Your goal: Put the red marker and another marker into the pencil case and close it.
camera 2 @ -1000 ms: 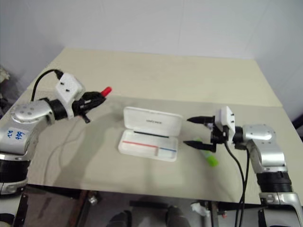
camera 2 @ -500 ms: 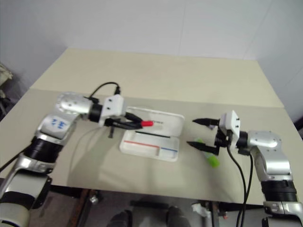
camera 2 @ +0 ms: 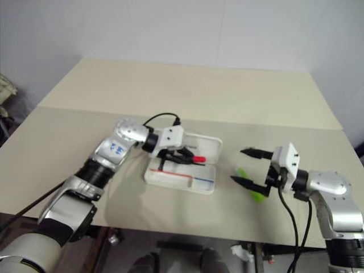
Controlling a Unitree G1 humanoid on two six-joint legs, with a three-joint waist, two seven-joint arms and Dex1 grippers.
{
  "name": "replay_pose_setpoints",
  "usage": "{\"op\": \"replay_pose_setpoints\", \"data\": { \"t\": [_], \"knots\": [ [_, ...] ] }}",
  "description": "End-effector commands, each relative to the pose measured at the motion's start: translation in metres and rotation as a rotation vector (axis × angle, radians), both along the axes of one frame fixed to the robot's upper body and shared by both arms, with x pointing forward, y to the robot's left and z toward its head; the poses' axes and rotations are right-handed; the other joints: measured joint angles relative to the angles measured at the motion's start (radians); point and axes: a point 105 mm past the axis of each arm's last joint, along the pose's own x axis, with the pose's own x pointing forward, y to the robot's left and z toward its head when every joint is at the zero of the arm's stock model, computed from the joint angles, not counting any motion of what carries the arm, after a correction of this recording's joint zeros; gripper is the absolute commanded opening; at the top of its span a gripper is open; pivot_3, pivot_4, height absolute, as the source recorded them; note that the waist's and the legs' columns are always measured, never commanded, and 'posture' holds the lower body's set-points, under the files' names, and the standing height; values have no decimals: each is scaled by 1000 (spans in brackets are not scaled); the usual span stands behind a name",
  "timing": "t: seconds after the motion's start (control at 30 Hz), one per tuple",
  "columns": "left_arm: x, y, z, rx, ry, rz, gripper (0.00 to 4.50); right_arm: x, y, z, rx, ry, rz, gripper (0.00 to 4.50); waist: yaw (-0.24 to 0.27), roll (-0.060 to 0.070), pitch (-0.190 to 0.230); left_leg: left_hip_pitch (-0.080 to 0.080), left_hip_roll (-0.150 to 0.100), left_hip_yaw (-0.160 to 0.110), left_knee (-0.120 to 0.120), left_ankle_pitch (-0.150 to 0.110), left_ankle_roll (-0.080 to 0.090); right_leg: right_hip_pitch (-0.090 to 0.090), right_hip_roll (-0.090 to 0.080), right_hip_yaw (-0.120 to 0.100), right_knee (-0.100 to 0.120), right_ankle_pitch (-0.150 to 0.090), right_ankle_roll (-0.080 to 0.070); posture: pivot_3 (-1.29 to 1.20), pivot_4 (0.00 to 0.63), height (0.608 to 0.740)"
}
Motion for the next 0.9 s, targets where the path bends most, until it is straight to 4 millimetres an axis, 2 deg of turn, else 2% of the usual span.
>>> {"op": "replay_pose_setpoints", "data": {
  "t": [0.03, 0.27, 0.3, 0.63, 0.73, 0.9],
  "knots": [
    [1, -5, 8, 2, -28, -4, 611, -4, -4, 15, 0, -58, -17, 4500, 0, 0, 0, 0, 0, 0, 0, 0, 0, 0, 0, 0, 0, 0, 0, 0, 150, 740],
    [0, -4, -1, 29, -11, 4, 611, -3, -5, 16, 0, -58, -28, 4500, 2, 0, 0, 0, 0, 0, 0, 0, 0, 0, 0, 0, 0, 0, 0, 0, 150, 740],
    [0, -4, -2, 33, -12, 4, 1362, -2, -5, 16, -1, -58, -30, 4500, 2, 0, 0, 0, 0, 0, 0, 0, 0, 0, 0, 0, 0, 0, 0, 0, 150, 740],
    [-4, -5, 1, 21, -18, -10, 4430, 1, -4, 16, -6, -55, -29, 4500, 2, 0, 0, 0, 0, 0, 0, 0, 0, 0, 0, 0, 1, 0, 0, 0, 150, 740],
    [-8, -4, 2, 15, -16, -22, 4471, 2, -4, 15, -10, -51, -28, 4500, 2, 0, 0, 0, 0, 0, 0, 0, 0, 0, 0, 0, 1, 0, 0, 0, 150, 740],
    [-17, -3, 13, -66, -60, -43, 4471, 5, -8, 0, -66, 10, -91, 4500, 2, 0, 0, 0, 0, 0, 0, 0, 0, 0, 0, 0, 1, 0, 0, 0, 150, 740]
  ]
}}
